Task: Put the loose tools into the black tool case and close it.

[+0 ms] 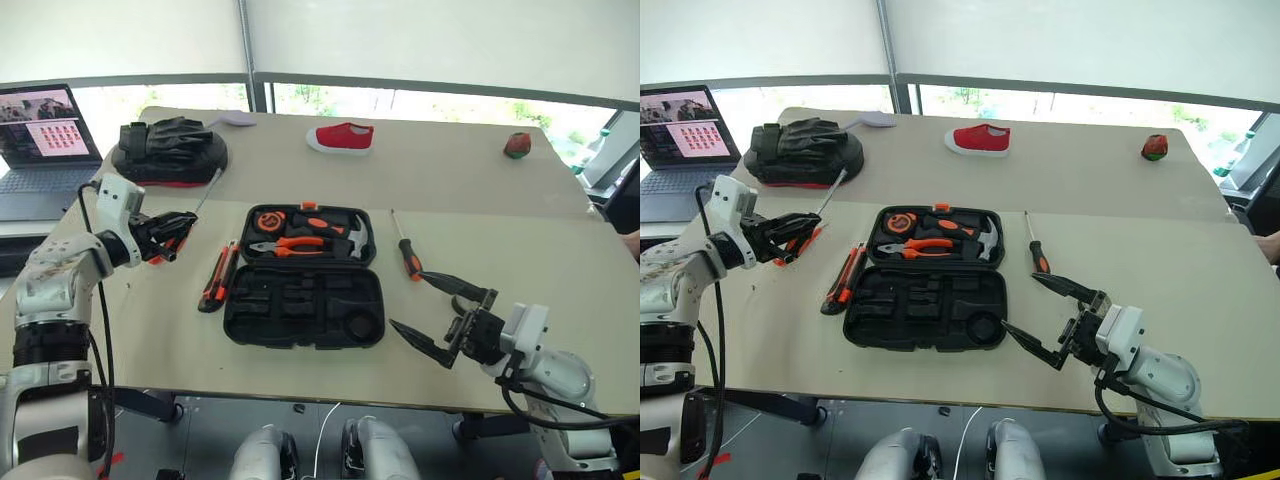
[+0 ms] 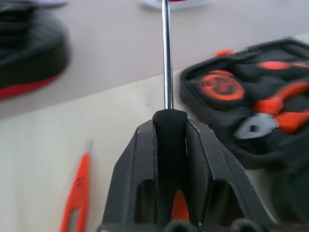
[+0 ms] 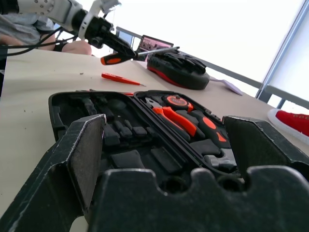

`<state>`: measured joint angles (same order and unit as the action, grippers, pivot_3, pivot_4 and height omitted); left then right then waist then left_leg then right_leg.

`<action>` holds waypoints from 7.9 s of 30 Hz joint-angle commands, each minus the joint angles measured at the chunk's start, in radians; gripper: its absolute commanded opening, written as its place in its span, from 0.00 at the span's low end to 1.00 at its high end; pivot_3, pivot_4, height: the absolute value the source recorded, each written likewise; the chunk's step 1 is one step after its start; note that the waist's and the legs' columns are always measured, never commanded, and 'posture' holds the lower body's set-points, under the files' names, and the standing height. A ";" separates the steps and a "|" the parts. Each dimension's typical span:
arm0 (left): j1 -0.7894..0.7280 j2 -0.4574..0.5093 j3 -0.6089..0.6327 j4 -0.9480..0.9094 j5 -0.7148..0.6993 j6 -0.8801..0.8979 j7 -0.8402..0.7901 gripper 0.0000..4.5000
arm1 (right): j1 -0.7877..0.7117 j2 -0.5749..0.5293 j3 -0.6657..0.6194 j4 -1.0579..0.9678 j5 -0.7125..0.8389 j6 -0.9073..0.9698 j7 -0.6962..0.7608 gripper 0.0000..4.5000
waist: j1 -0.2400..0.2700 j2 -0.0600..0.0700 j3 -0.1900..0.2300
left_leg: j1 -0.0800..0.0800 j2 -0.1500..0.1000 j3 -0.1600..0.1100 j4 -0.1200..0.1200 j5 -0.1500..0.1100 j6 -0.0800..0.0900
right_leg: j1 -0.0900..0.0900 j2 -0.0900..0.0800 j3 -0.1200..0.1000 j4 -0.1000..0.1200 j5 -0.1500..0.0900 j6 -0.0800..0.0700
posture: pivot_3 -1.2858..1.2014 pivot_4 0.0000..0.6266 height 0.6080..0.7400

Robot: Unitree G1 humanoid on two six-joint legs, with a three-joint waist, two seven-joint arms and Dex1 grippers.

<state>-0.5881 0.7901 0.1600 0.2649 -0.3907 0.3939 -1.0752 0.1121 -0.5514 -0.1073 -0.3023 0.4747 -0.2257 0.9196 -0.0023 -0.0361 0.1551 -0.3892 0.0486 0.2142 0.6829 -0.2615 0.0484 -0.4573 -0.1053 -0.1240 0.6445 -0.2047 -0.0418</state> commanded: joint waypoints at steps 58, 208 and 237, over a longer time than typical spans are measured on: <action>0.032 -0.317 -0.432 -0.017 0.391 -0.296 0.078 0.01 | 0.030 -0.079 -0.038 -0.094 0.072 0.196 0.064 1.00 | 0.014 0.002 -0.001 | -0.010 0.000 -0.009 0.019 -0.003 0.022 | 0.002 -0.001 -0.003 0.002 -0.001 0.007 | 0.52 0.24 1.00; 0.688 -0.138 0.108 -0.402 -0.128 -0.455 -0.067 1.00 | -0.854 -0.005 0.438 0.528 -0.490 0.235 0.312 0.64 | -0.013 0.019 -0.011 | -0.010 0.001 -0.009 0.011 -0.011 0.007 | -0.003 -0.006 -0.006 0.001 -0.007 0.006 | 0.52 0.24 1.00; 0.701 -0.118 0.134 -0.410 -0.138 -0.421 -0.038 1.00 | -0.824 0.228 0.470 0.801 -0.496 0.218 0.193 0.01 | -0.034 0.020 -0.011 | -0.005 0.001 -0.010 0.009 -0.009 0.003 | 0.001 -0.005 -0.007 0.002 -0.006 0.005 | 0.52 0.24 1.00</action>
<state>0.1149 0.6616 0.2649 -0.1161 -0.5122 -0.0343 -1.1204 -0.7224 -0.3293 0.3397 0.4559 0.0208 -0.0627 1.1432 -0.0364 -0.0163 0.1442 -0.3922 0.0502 0.2044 0.6915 -0.2702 0.0509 -0.4556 -0.1106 -0.1302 0.6464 -0.2110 -0.0370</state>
